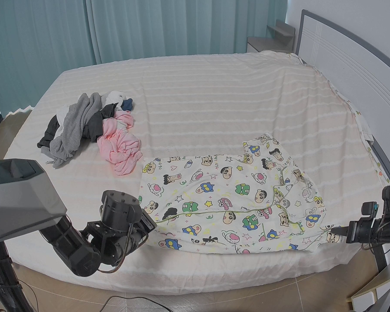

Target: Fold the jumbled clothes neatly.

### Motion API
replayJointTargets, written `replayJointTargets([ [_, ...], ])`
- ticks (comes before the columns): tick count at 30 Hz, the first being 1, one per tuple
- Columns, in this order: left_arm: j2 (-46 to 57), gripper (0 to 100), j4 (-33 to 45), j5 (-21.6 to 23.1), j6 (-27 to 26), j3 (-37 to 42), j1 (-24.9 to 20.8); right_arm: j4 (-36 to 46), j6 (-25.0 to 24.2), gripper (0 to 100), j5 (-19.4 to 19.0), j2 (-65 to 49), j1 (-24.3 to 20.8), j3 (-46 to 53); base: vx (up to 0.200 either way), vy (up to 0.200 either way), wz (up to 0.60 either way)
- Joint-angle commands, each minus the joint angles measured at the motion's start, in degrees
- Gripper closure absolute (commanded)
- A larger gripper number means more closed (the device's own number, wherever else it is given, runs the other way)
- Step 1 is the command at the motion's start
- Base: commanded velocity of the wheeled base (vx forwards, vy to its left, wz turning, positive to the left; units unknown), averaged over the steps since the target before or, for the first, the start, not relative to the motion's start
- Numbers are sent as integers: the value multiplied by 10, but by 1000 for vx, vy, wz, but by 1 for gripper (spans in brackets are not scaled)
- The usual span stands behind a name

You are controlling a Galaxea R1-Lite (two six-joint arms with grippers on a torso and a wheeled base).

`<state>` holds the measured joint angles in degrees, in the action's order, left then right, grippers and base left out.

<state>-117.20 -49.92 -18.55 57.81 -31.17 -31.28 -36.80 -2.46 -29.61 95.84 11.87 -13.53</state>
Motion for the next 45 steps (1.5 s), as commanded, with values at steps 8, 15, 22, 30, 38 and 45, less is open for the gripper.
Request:
replayJointTargets([
  [8,-58,100,66,2,-6,-145,60,-3,-37,100,11,102,-27,-112,0,0,0],
  [15,-124,100,85,2,-14,-216,71,-4,-74,100,13,153,-33,-175,0,0,0],
  [22,-163,100,104,2,-14,-267,78,-29,-77,100,39,206,-48,-221,0,0,0],
  [30,-186,100,110,4,-14,-288,85,-110,-79,100,69,256,-66,-242,0,0,0],
  [38,-186,100,109,4,-14,-291,94,-111,-129,100,76,262,-77,-280,0,0,0],
  [45,-187,100,108,5,-13,-293,97,-112,-132,100,93,280,-77,-297,0,0,0],
])
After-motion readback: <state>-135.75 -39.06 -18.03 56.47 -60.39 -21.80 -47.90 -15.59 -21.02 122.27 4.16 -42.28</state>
